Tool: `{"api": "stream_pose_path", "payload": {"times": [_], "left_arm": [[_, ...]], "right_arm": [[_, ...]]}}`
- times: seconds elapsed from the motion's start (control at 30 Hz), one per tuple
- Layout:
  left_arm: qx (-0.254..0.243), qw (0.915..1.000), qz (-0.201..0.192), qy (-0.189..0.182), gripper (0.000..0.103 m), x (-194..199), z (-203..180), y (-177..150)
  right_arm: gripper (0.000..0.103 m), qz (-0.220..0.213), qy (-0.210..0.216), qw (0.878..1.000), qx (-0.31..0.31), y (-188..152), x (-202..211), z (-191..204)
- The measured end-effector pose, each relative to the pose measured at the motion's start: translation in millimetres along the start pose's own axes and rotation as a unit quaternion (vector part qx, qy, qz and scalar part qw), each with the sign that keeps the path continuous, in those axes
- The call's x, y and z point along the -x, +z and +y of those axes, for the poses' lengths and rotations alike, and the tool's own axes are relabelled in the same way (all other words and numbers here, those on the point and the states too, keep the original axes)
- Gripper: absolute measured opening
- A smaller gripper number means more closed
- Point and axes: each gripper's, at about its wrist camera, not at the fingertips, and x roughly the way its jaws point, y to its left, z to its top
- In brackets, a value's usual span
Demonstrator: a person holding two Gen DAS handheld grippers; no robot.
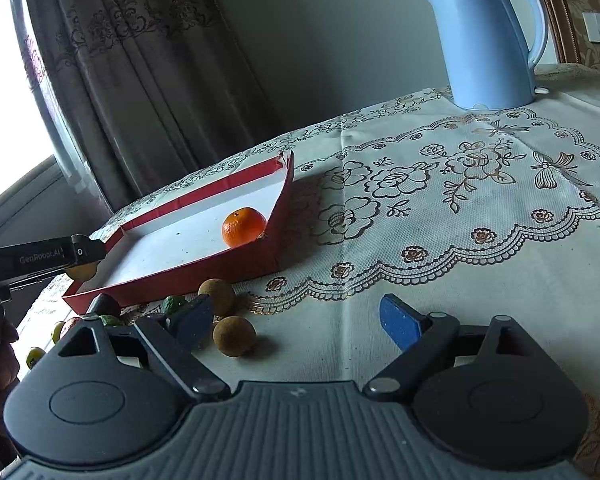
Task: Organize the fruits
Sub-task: 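Grasp the cucumber chunk with the left gripper and drop it in the tray, then close the right gripper on the brown round fruit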
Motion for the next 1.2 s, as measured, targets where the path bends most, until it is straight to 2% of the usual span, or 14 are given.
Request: {"api": "stream_pose_path", "payload": {"times": [0.23,0.27,0.33,0.43,0.6,0.8,0.9,1.03,1.2], "left_arm": [[0.016,0.9994,0.018,0.026,0.044,-34,15,3],[0.019,0.9992,0.017,0.029,0.047,-32,18,2],[0.012,0.9992,0.000,0.038,0.078,-19,20,-2],[-0.003,0.9990,-0.026,0.036,0.089,10,25,-9],[-0.009,0.9997,-0.022,0.008,0.102,56,40,-36],[-0.012,0.9999,0.007,0.004,0.103,85,57,-77],[-0.005,0.9997,0.023,0.004,0.103,87,60,-93],[-0.003,0.9987,0.052,0.003,0.103,81,60,-108],[0.004,0.9983,0.059,-0.003,0.103,81,64,-113]], "right_arm": [[0.091,0.006,0.002,1.000,-0.006,1,-2,-2],[0.091,0.007,0.002,1.000,-0.006,1,-2,-2],[0.091,0.007,0.003,1.000,-0.007,1,-3,-2],[0.091,0.007,0.006,1.000,-0.006,1,-3,-2],[0.091,-0.002,0.014,1.000,0.004,1,0,1],[0.091,-0.024,0.030,0.998,0.047,-2,8,15],[0.091,-0.025,0.018,0.996,0.085,-6,10,31],[0.091,-0.004,0.022,0.993,0.113,-15,4,57],[0.091,0.005,0.015,0.989,0.149,-20,-9,86]]}}
